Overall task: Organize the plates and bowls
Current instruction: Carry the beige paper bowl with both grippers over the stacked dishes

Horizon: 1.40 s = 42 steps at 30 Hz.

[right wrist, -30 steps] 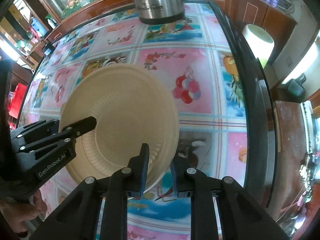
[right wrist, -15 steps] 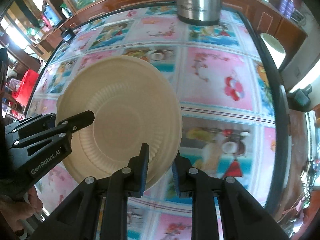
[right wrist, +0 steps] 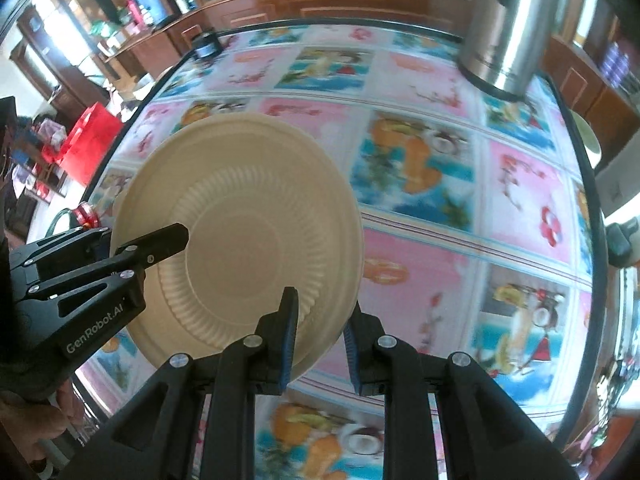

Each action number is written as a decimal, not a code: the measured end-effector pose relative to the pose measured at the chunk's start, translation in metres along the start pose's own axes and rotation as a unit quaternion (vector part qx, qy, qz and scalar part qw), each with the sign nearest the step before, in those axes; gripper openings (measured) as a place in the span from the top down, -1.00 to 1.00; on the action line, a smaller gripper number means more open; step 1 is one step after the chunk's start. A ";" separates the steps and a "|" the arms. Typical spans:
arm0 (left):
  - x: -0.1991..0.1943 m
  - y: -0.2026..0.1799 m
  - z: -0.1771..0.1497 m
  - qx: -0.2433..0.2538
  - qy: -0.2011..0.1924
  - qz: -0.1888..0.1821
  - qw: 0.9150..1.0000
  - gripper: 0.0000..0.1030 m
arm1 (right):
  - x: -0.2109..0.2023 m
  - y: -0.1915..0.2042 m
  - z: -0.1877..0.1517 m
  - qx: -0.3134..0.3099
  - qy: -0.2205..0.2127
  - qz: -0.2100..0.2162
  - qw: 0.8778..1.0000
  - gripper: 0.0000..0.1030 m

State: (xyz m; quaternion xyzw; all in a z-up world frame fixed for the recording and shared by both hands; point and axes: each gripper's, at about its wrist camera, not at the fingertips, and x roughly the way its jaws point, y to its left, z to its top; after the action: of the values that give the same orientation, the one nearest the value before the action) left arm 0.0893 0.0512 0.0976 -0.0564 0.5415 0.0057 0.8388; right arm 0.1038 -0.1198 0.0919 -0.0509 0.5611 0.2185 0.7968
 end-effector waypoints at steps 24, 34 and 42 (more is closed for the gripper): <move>-0.046 0.108 -0.029 -0.056 -0.018 0.024 0.998 0.59 | -0.001 0.122 0.010 -0.077 -0.001 0.012 0.997 0.53; -0.059 0.138 -0.036 -0.076 -0.026 0.033 0.996 0.59 | 0.002 0.155 0.014 -0.107 0.002 0.015 0.994 0.50; -0.065 0.161 -0.040 -0.093 -0.028 0.041 0.994 0.59 | 0.005 0.181 0.018 -0.131 0.005 0.018 0.991 0.47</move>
State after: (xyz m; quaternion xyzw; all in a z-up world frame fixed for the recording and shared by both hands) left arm 0.0145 0.2104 0.1259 -0.1119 0.5170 0.0917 0.8436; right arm 0.0478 0.0501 0.1241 -0.1462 0.5323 0.3041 0.7764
